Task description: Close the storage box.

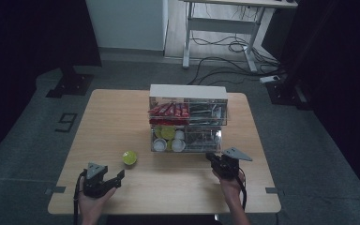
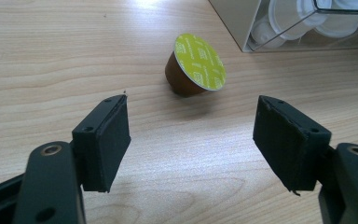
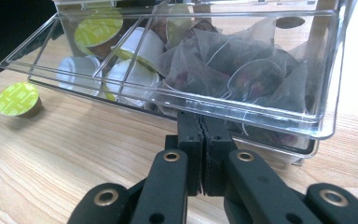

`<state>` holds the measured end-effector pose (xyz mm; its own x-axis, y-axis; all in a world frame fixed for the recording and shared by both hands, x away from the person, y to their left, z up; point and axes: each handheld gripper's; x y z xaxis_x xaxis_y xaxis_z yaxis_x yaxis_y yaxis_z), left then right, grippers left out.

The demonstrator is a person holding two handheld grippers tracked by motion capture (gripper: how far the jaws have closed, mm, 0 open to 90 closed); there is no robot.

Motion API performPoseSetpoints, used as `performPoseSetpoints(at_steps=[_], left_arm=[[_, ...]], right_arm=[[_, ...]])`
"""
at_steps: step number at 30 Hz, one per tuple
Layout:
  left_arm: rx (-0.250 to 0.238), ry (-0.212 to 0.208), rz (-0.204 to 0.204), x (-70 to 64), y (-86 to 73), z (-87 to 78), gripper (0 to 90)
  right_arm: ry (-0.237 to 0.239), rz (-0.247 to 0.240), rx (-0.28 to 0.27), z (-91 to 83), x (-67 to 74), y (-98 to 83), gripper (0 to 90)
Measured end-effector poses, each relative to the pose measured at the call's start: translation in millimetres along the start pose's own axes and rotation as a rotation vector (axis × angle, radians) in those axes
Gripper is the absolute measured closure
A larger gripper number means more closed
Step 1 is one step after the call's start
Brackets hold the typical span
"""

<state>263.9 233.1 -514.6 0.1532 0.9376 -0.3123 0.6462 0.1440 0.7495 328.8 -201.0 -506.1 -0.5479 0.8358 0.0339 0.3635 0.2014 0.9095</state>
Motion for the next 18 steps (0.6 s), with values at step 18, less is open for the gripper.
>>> performPoseSetpoints(at_steps=[18], left_arm=[[-0.005,0.002,-0.008,4.2,1.3,-3.0,27.2]], right_arm=[[0.019,0.012,0.053,7.7,0.9,-8.5,81.7]])
Point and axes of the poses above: each handheld gripper's, and its own axes: z roughly forward along the jaws, y roughly out of its top, x roughly to its left, and after that the axes turned 11 degrees about -z, right-handed
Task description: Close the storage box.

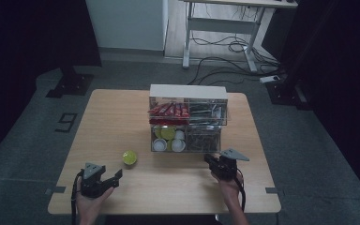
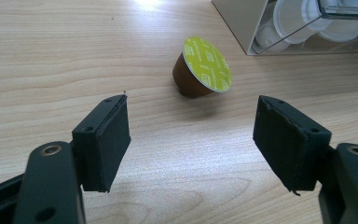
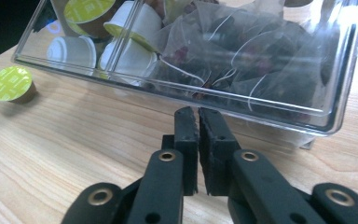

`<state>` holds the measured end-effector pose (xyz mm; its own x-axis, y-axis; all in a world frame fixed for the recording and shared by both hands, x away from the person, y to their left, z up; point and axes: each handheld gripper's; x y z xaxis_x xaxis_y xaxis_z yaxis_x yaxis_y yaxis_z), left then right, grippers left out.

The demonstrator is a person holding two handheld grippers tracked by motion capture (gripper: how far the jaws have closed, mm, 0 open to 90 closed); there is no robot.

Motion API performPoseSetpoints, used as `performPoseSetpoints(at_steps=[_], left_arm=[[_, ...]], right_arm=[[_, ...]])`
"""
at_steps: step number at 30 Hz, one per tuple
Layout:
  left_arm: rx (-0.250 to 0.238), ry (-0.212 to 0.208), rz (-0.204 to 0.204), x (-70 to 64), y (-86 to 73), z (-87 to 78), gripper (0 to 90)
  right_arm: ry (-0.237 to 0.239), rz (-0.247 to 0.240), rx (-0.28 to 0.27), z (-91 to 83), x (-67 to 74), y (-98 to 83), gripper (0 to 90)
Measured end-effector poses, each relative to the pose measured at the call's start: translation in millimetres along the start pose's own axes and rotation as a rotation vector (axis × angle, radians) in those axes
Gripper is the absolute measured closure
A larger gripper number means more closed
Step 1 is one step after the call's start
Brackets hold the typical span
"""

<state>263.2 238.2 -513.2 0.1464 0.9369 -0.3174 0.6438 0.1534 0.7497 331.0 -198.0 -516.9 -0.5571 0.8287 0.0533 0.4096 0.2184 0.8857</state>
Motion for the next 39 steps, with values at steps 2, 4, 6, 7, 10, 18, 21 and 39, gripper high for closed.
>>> performPoseSetpoints(at_steps=[2,4,6,7,10,18,21,39], left_arm=[[-0.002,0.003,0.003,-0.9,-0.5,0.0,27.3],[-0.008,0.006,0.004,-1.3,-0.5,-0.6,27.4],[-0.012,0.008,0.0,-0.8,-0.3,-1.1,27.4],[-0.015,0.01,-0.002,-0.4,-0.4,-1.3,27.5],[-0.013,0.013,-0.004,1.0,-0.6,-1.3,27.5],[0.001,-0.003,0.002,-0.1,-1.4,-0.1,27.4],[0.007,-0.006,0.005,0.1,-1.7,0.5,27.4],[0.029,-0.013,0.015,-1.9,-4.1,4.2,27.2]], right_arm=[[-0.002,-0.011,0.005,0.3,2.1,0.3,79.6],[0.006,-0.021,0.012,0.8,5.4,1.7,78.1],[0.006,-0.037,0.011,0.4,9.1,3.4,75.2],[0.005,-0.044,0.01,0.1,10.3,4.2,73.2],[0.007,-0.052,0.007,-2.0,11.2,5.6,63.9],[-0.012,-0.054,-0.002,-15.2,10.2,2.9,44.0],[-0.02,-0.042,-0.011,-22.0,6.2,-2.4,41.5],[-0.084,-0.006,0.013,-52.0,-32.0,-46.9,35.8]])
Point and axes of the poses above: each handheld gripper's, and its own axes: z roughly forward along the jaws, y roughly out of its top, x roughly to its left, and after that the axes turned 11 degrees about -z, right-handed
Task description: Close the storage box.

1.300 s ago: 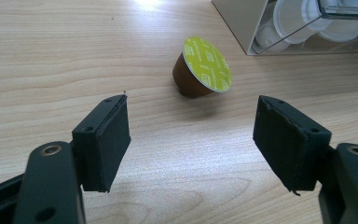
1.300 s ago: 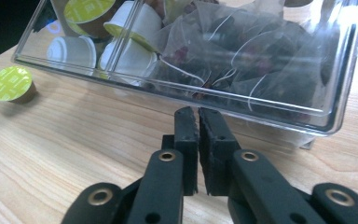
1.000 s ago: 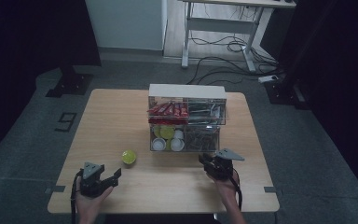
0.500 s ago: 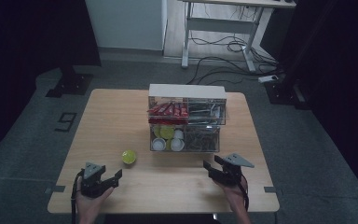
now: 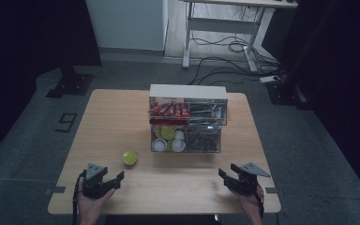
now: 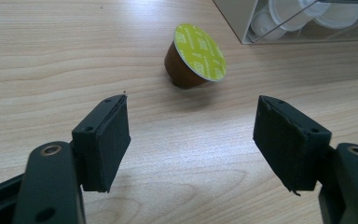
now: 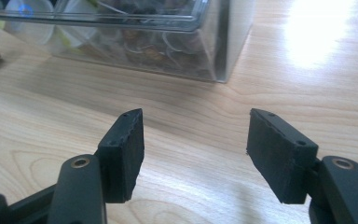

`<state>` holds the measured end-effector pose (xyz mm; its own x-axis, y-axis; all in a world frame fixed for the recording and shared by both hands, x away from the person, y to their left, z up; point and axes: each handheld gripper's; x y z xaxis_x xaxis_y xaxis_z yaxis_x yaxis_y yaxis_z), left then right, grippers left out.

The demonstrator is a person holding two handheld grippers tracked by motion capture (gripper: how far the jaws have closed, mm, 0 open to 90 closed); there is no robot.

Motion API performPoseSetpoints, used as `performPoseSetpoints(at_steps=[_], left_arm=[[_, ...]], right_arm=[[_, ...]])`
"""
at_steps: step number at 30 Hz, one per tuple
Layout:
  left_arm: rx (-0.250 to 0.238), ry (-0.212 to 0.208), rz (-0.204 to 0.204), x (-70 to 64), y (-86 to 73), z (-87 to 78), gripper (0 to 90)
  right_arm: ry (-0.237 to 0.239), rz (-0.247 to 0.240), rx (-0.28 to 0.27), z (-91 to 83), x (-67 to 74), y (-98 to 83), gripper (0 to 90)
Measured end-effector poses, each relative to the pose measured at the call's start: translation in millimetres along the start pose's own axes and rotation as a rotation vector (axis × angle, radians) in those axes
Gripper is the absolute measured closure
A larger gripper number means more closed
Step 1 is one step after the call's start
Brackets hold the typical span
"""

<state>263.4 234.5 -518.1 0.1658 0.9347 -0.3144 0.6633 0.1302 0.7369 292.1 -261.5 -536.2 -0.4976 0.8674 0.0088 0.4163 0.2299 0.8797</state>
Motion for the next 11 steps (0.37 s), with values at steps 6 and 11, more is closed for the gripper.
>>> performPoseSetpoints(at_steps=[6,11], left_arm=[[0.001,0.0,-0.002,1.4,0.6,-0.7,27.1],[0.007,-0.001,-0.001,1.0,0.6,-0.7,26.8]], right_arm=[[0.001,-0.013,0.002,2.5,1.6,-0.3,35.5],[0.002,-0.023,0.026,8.6,2.9,-1.1,33.7]])
Point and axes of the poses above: each handheld gripper's, and its own axes: z roughly forward along the jaws, y roughly out of its top, x roughly to its left, and after that the axes turned 11 degrees about -z, right-handed
